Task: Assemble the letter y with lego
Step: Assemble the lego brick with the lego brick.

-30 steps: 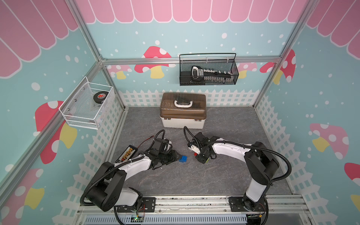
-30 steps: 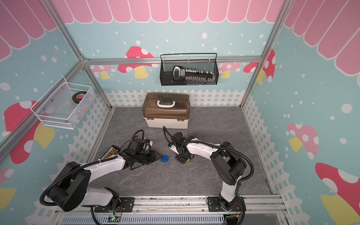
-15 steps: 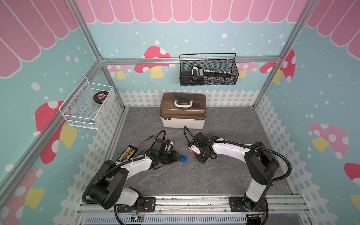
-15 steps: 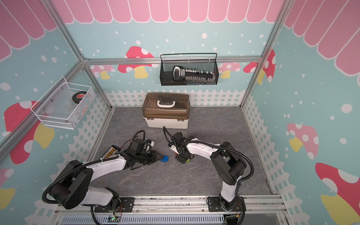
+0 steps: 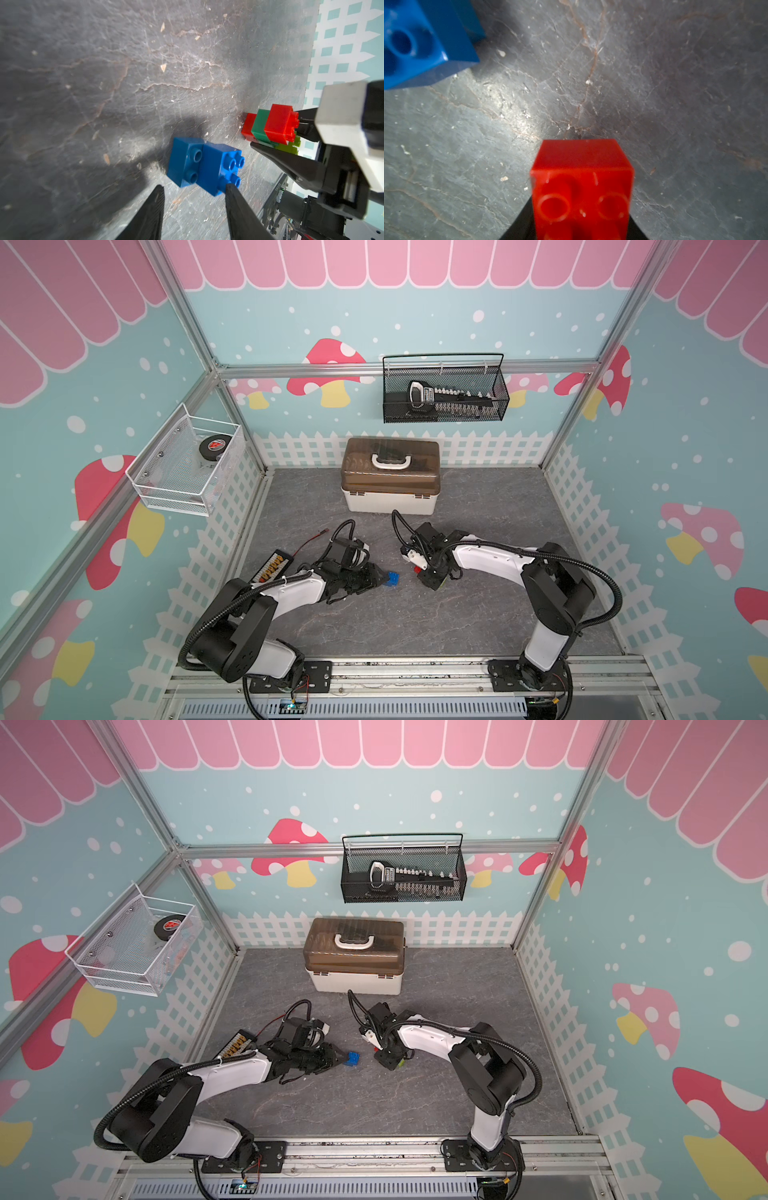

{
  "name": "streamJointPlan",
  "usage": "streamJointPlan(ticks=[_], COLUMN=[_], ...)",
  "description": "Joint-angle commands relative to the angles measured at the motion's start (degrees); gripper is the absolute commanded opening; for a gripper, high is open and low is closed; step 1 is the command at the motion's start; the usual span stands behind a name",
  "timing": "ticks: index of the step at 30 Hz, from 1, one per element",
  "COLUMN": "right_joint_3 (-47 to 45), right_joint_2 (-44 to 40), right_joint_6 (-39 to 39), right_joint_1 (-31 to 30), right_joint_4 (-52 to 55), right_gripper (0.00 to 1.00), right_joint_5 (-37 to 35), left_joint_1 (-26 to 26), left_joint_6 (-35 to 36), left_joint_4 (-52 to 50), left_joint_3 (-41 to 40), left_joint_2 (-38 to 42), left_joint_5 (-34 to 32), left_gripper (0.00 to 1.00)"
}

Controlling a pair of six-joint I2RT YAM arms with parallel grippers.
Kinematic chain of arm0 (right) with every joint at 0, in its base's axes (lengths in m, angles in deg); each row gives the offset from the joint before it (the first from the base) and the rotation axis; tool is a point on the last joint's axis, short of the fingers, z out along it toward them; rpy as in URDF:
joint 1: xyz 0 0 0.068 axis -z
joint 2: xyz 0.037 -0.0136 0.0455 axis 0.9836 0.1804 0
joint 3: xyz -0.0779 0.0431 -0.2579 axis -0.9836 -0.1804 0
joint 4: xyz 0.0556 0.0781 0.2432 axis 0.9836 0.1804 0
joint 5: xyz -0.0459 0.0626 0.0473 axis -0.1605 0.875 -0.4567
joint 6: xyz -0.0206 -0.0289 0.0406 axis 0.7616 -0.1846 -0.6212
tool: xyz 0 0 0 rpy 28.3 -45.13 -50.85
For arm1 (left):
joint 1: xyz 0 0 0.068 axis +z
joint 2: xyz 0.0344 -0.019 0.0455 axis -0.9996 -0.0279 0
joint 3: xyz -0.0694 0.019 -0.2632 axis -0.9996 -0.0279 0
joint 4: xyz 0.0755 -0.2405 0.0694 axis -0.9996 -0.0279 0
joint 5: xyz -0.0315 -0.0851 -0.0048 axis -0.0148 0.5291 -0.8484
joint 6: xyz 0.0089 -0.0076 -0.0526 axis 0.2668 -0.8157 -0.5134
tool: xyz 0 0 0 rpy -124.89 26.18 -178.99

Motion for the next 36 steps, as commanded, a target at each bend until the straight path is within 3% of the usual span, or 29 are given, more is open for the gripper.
streamJointPlan(ticks=[1,21,36], right_joint_3=[-0.2,-0.6,4.2], right_joint_2=[-1.7,1.4,-5.1], right_joint_6=[1.0,1.0,4.4], right_joint_1=[-0.5,-0.6,-2.0], right_joint_4=[1.6,0.9,-1.3], right_gripper=[0.41,0.27,0.25], right_joint_5=[1.0,1.2,7.3], left_joint_1=[-0.2,-0.1,-0.2], left_joint_6=[1.1,1.3,1.5], left_joint_4=[-1.6,-2.5,-3.2], left_joint_3=[-0.6,-0.5,-0.5], left_joint_2=[-1.2,-0.7,-1.0], left_joint_5=[-2.6,-3.1,-4.0], left_gripper=[0.47,0.46,0.46])
